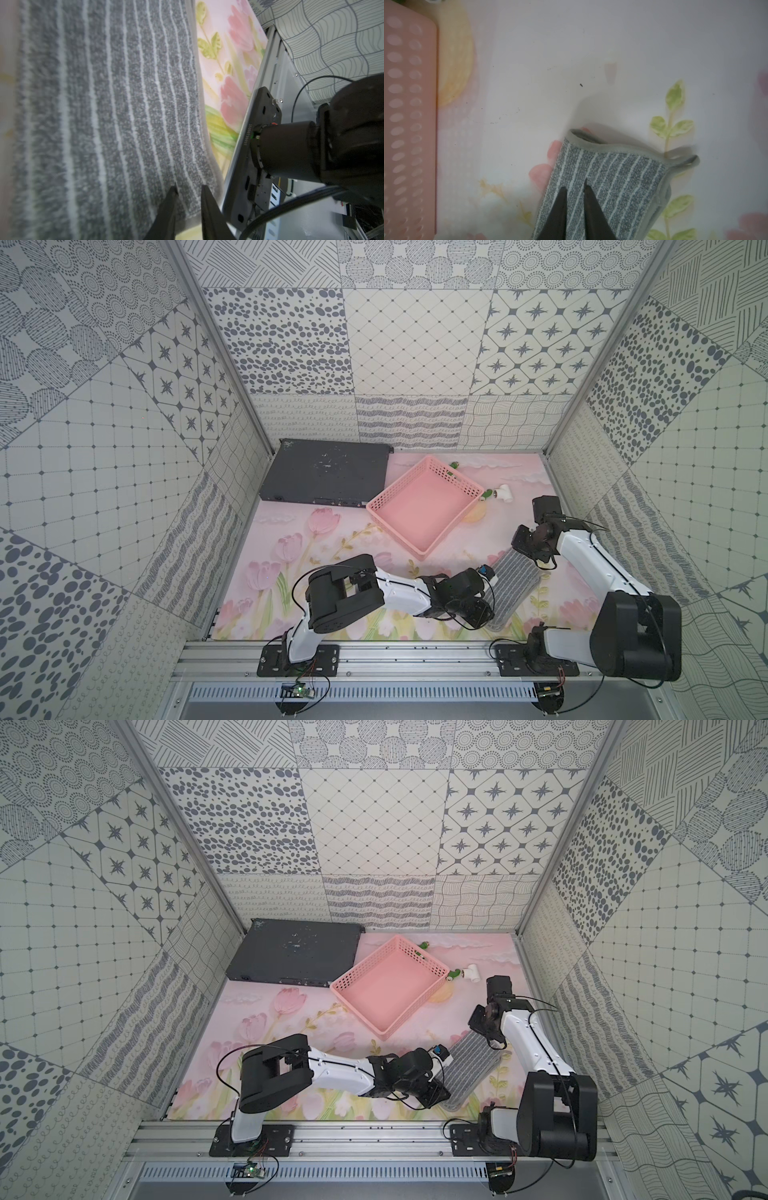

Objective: Fold the square dishcloth
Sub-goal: Fold the cleaning item at the center of the board, then smooth out the cleaning item at the center of the board.

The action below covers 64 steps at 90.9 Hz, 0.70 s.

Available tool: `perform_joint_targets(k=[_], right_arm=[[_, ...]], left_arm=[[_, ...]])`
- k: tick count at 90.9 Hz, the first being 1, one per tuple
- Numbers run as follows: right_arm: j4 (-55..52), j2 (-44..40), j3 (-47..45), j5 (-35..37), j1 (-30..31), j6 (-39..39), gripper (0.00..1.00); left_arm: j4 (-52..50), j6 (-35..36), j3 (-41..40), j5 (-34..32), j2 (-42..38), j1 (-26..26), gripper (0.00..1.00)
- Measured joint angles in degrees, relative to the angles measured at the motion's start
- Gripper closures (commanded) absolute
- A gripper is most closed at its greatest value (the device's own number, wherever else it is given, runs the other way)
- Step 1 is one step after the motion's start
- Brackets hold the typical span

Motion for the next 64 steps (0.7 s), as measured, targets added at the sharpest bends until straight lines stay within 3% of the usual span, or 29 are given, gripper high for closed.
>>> perform_joint_targets(k=[35, 64], right_arm=[[4.5, 7.7, -1.7, -2.2, 0.0, 2.6, 0.83], [10.6, 15.1, 0.7, -6.4, 0.2, 4.5, 0.83]], left_arm=[[0.5, -5.1, -1.1, 1.4, 0.9, 2.7, 0.78], [-1.6, -3.4, 0.5, -0.5, 1.1, 7.5, 0.79]])
